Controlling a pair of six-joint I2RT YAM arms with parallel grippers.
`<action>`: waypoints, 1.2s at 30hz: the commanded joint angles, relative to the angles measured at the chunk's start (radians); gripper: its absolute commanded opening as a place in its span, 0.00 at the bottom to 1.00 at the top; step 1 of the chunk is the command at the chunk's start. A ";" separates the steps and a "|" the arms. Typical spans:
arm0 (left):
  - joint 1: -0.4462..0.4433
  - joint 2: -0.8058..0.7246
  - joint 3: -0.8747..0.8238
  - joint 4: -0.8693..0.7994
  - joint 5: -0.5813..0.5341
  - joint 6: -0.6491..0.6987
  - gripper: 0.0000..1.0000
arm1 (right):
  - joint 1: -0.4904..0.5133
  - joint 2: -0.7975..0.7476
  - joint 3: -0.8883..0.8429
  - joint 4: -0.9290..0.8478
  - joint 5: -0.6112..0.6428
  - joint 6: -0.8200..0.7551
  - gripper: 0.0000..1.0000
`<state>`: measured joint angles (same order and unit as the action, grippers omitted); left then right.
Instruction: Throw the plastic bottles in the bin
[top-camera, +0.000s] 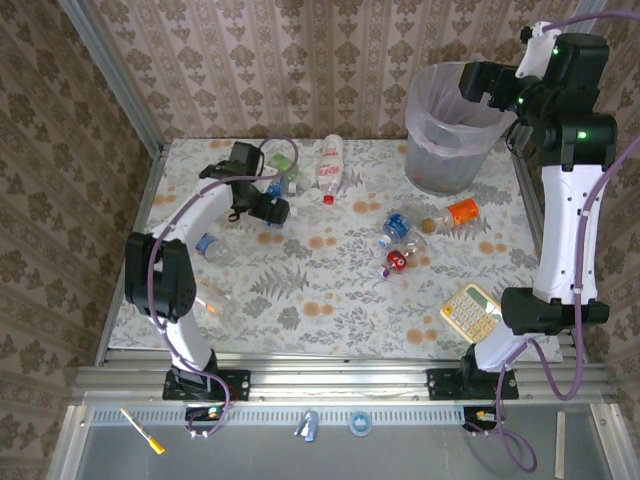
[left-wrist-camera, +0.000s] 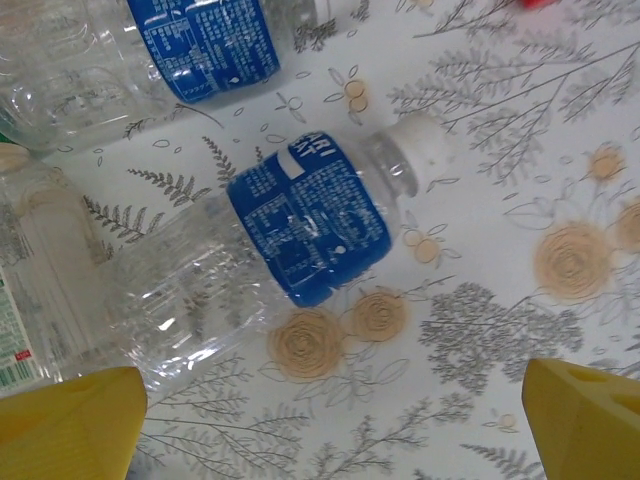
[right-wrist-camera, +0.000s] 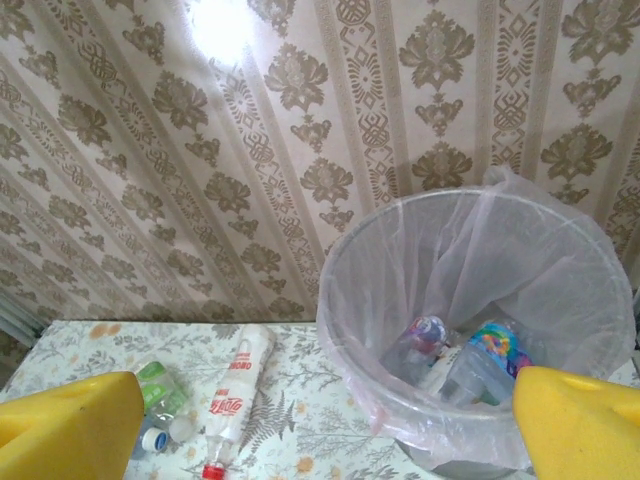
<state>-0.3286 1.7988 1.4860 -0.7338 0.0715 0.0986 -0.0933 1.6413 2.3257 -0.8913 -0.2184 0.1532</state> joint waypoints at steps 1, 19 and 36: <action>0.026 0.033 0.036 -0.052 -0.018 0.104 0.97 | 0.006 -0.033 -0.013 -0.011 -0.034 -0.015 0.97; 0.078 0.229 0.164 -0.101 0.058 0.187 0.93 | 0.015 -0.108 -0.096 0.006 -0.050 -0.051 0.97; 0.009 0.220 0.008 -0.074 0.093 0.153 0.86 | 0.023 -0.156 -0.173 0.048 -0.074 -0.068 0.98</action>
<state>-0.3080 2.0293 1.5208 -0.7979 0.1474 0.2626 -0.0780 1.5108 2.1639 -0.8715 -0.2668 0.1032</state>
